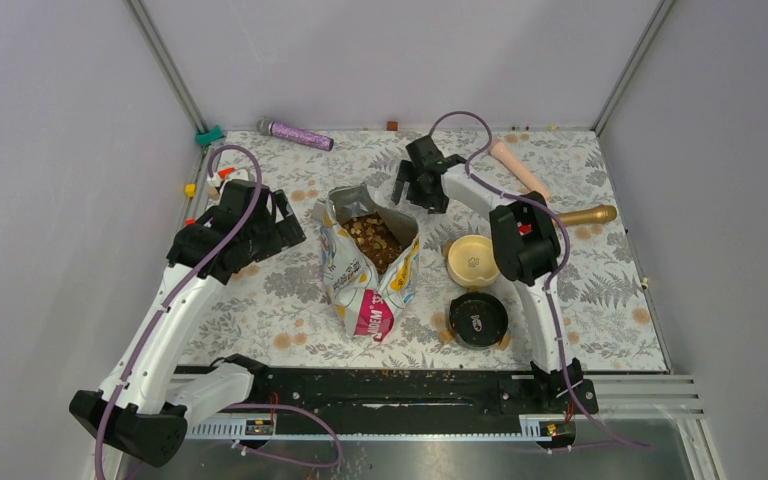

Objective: Serve the pet food
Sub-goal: Pick up the spatula from the center of the board.

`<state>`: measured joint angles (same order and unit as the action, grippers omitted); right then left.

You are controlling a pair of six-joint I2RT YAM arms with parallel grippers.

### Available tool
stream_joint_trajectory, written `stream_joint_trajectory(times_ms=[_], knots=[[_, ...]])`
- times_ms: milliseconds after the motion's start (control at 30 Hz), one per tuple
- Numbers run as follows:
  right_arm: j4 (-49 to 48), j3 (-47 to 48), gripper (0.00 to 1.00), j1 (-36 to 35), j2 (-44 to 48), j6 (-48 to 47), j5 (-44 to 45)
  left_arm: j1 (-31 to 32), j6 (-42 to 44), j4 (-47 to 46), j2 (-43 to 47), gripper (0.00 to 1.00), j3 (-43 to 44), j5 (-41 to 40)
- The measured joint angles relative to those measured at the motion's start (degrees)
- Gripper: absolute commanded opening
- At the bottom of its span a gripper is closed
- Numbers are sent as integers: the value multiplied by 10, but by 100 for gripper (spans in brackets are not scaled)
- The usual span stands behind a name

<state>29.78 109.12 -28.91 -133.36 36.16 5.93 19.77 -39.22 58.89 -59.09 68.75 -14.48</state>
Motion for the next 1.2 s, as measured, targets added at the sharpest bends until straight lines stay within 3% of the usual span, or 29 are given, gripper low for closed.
stream_joint_trajectory(times_ms=[200, 500, 767, 1200], knots=[[-123, -63, 99, 8, 30, 2, -81, 0, 1, -1, -7, 99, 0, 10], [-261, -23, 100, -20, 16, -34, -148, 0, 2, -19, -64, 99, 19, 23], [-172, 330, 99, -31, -174, -26, -145, -17, 2, -66, -136, 99, 64, 35], [-98, 291, 99, -31, -194, 21, -174, -34, 4, -87, -168, 99, 77, 42]])
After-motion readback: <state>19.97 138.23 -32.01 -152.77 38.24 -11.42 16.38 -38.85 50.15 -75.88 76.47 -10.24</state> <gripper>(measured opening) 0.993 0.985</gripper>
